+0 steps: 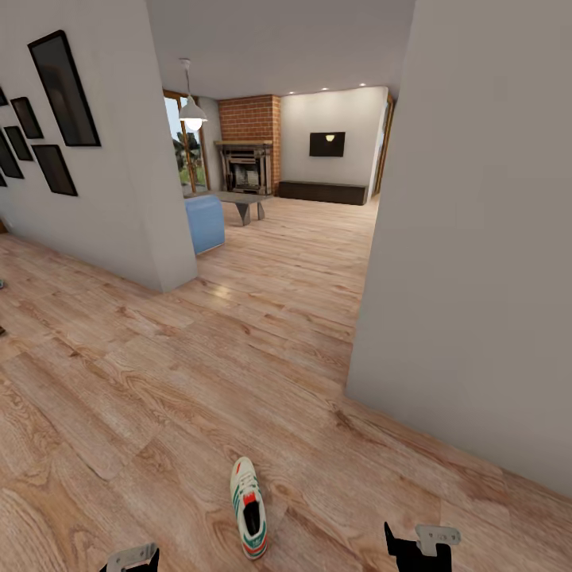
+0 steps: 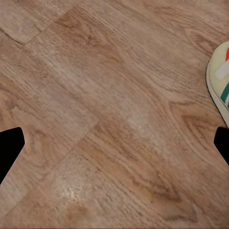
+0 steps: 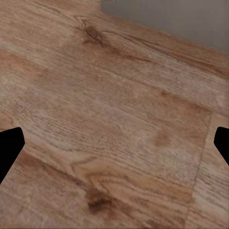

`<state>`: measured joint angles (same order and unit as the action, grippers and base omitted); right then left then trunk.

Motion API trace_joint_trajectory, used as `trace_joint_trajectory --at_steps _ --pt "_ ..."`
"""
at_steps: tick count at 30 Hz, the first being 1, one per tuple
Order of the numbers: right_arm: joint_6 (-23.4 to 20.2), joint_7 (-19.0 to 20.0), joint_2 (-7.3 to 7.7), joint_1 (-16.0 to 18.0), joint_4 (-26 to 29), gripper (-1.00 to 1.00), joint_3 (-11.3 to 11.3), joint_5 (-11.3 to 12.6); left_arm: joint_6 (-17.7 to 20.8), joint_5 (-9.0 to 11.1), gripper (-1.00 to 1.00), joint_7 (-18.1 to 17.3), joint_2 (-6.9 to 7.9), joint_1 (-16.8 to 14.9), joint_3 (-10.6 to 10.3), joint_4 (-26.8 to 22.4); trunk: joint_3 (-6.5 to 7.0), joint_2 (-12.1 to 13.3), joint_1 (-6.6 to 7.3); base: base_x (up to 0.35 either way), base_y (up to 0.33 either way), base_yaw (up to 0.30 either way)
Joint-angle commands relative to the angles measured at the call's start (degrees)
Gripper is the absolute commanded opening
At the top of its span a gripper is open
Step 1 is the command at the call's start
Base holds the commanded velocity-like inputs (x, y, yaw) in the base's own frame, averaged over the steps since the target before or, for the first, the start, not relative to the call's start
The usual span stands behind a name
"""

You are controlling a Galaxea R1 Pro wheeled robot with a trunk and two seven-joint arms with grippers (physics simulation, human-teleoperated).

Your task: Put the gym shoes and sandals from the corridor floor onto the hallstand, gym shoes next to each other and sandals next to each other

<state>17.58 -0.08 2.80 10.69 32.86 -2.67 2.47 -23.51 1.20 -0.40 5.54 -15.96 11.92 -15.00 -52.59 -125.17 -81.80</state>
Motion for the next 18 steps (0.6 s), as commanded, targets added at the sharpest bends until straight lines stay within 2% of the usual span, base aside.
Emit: trace_joint_trajectory --at_steps 1,8,18 --pt "0.19 -0.01 0.01 0.03 -0.03 1.0 0.04 0.26 -0.2 0.12 1.0 -0.04 0.0 -0.05 0.03 0.06 -0.05 -0.02 0.01 0.059 -0.015 0.0" --pt "0.18 -0.01 -0.04 0.03 -0.06 1.0 0.04 0.26 -0.22 0.12 1.0 -0.04 0.0 -0.06 0.03 0.06 -0.05 -0.02 0.01 0.137 -0.087 0.0" --pt "0.18 -0.02 -0.07 0.03 -0.15 1.0 0.04 0.26 -0.18 0.13 1.0 -0.02 0.0 -0.05 0.03 0.06 -0.05 -0.02 0.01 0.236 -0.13 0.052"
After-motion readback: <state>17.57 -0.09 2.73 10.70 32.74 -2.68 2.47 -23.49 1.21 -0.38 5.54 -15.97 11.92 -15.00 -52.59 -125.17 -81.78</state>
